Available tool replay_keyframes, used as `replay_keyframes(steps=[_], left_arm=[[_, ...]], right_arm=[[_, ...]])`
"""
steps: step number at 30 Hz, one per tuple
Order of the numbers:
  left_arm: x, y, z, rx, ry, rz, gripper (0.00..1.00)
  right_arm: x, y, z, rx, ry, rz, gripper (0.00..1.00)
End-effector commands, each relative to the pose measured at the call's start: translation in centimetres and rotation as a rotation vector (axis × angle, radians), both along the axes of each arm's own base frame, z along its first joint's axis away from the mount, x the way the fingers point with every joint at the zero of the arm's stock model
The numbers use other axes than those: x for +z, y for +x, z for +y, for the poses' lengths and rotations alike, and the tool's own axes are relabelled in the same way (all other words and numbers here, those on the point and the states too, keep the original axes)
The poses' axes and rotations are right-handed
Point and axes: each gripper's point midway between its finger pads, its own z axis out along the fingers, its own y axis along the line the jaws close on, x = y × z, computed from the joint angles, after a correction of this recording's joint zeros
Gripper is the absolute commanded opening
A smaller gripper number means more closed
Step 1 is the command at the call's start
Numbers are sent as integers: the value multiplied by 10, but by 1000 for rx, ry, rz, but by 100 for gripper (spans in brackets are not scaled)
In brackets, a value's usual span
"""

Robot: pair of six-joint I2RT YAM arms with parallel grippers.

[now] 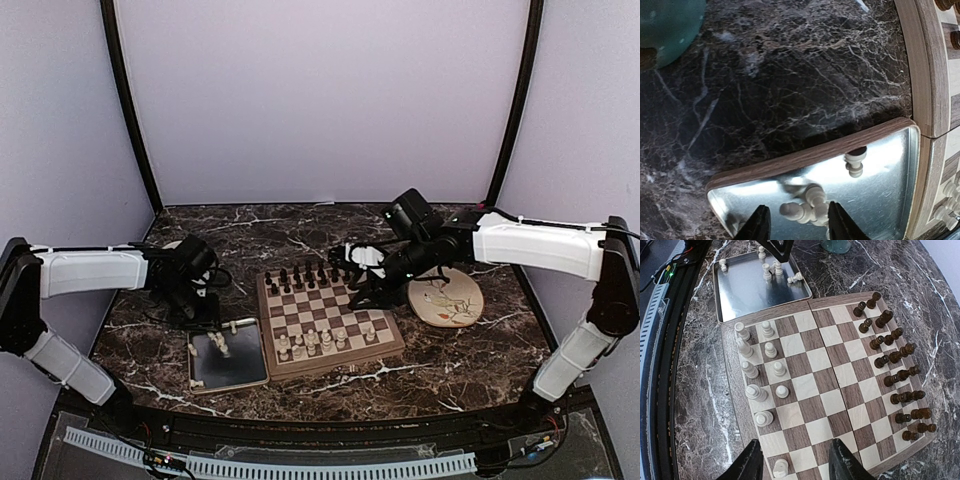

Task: Set up the chess pieces on the board
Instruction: Pick up the chess pile from the storage box.

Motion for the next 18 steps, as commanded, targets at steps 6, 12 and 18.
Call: replay_keyframes(steps=[6,12,18], left_arm=[[-8,4,-32,-11,-161,37,30],[-5,-2,-37,-43,-175,52,27],[4,-10,-20,-42,-106,42,38]], right_arm=[[-1,-5,-2,4,-12,-29,46],[1,-6,-1,12,-9,-29,46],[-1,-9,2,19,-7,-18,46]])
